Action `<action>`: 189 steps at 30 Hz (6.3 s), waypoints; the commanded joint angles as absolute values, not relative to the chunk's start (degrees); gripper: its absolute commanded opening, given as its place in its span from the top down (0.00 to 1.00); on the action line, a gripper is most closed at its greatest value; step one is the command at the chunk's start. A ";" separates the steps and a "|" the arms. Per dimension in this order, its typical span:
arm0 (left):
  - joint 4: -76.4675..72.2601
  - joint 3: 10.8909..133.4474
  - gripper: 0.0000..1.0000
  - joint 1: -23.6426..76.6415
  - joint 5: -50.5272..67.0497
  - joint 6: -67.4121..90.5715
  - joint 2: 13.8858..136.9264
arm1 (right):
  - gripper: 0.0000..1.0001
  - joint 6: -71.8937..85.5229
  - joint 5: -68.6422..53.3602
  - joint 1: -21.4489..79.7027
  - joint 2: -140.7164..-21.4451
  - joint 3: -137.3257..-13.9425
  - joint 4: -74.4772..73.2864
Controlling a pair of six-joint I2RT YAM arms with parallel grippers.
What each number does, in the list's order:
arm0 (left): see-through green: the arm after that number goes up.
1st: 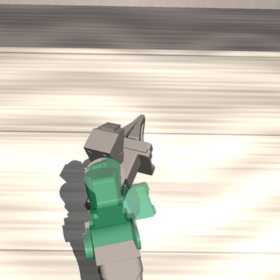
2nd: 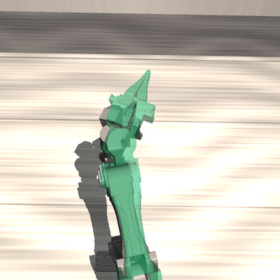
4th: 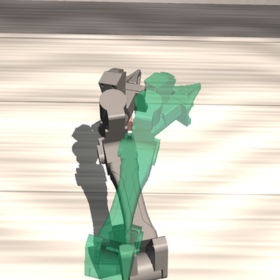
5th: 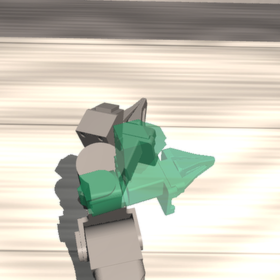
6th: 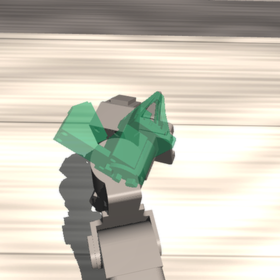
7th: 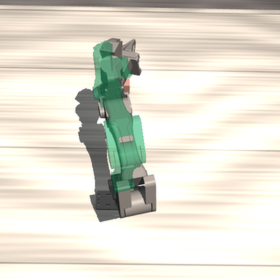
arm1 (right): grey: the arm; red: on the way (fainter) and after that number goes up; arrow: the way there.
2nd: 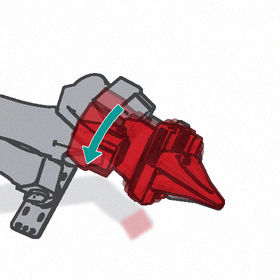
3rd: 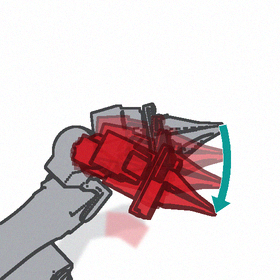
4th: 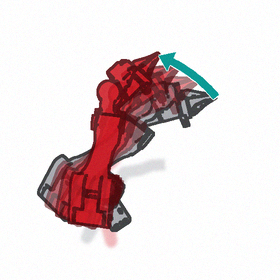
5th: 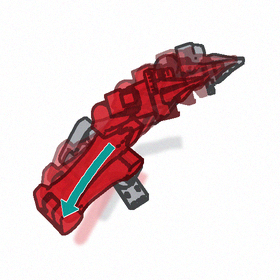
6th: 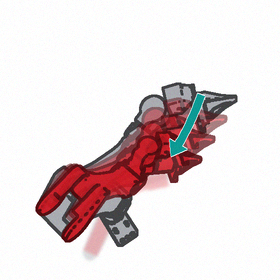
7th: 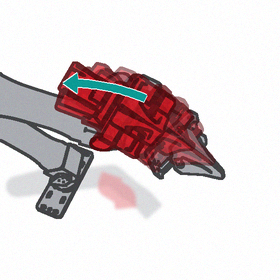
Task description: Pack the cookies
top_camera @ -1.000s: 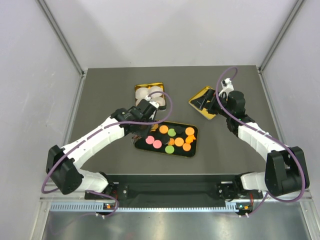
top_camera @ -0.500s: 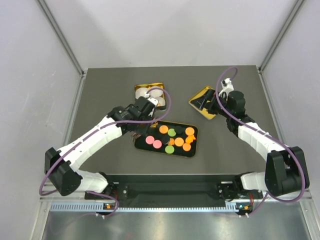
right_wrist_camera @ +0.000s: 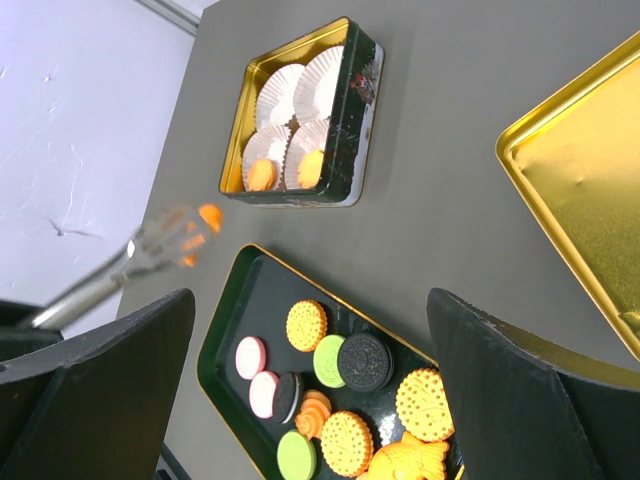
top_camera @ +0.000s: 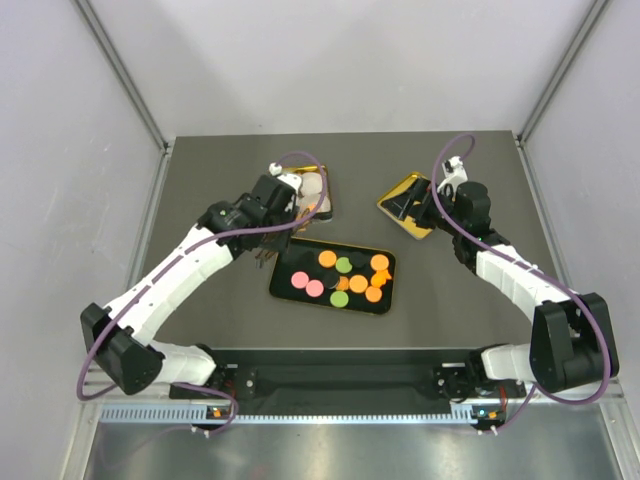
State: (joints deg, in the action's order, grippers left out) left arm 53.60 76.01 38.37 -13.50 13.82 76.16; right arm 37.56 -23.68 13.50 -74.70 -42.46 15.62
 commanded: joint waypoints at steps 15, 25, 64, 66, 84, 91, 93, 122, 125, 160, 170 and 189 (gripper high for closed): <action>40.08 92.10 0.73 26.37 -17.67 16.26 95.61 | 0.00 36.91 -24.08 14.24 -74.44 -45.35 17.32; 38.41 95.27 0.72 22.50 -15.82 15.29 102.21 | 0.00 36.91 -24.26 14.24 -74.00 -45.35 17.23; 35.95 95.89 0.50 21.97 -15.82 16.44 107.76 | 0.00 36.91 -24.35 14.24 -73.92 -45.09 17.23; 36.04 95.89 0.49 21.97 -15.73 16.35 107.40 | 0.00 36.91 -24.26 14.24 -74.00 -45.00 17.23; 40.42 95.98 0.51 26.45 -13.17 14.95 96.86 | 0.00 36.83 -24.08 14.24 -74.27 -45.44 16.79; 45.08 89.40 0.51 35.50 -16.18 13.89 88.44 | 0.00 36.65 -23.91 14.24 -74.88 -45.79 16.44; 45.87 87.37 0.51 38.14 -15.82 14.76 86.32 | 0.00 36.65 -23.91 14.15 -74.97 -45.88 16.52; 48.25 69.35 0.46 50.10 -13.18 20.83 78.66 | 0.00 36.48 -23.82 14.68 -75.68 -46.05 16.70; 48.34 69.35 0.47 50.36 -14.06 20.83 79.63 | 0.00 36.47 -23.82 14.68 -75.59 -45.88 16.70; 47.72 68.91 0.45 50.36 -15.47 20.30 85.16 | 0.00 36.56 -24.08 14.68 -75.32 -45.88 16.87; 47.55 69.43 0.46 50.27 -15.21 20.04 85.96 | 0.00 36.65 -24.08 14.68 -75.50 -46.05 16.88; 51.50 73.39 0.66 50.27 -18.02 18.54 83.41 | 0.00 36.39 -24.08 14.68 -75.23 -45.97 16.70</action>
State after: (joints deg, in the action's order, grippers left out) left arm 50.48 70.87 50.13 -16.34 19.33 85.84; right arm 37.52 -23.68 13.89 -76.16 -43.31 14.94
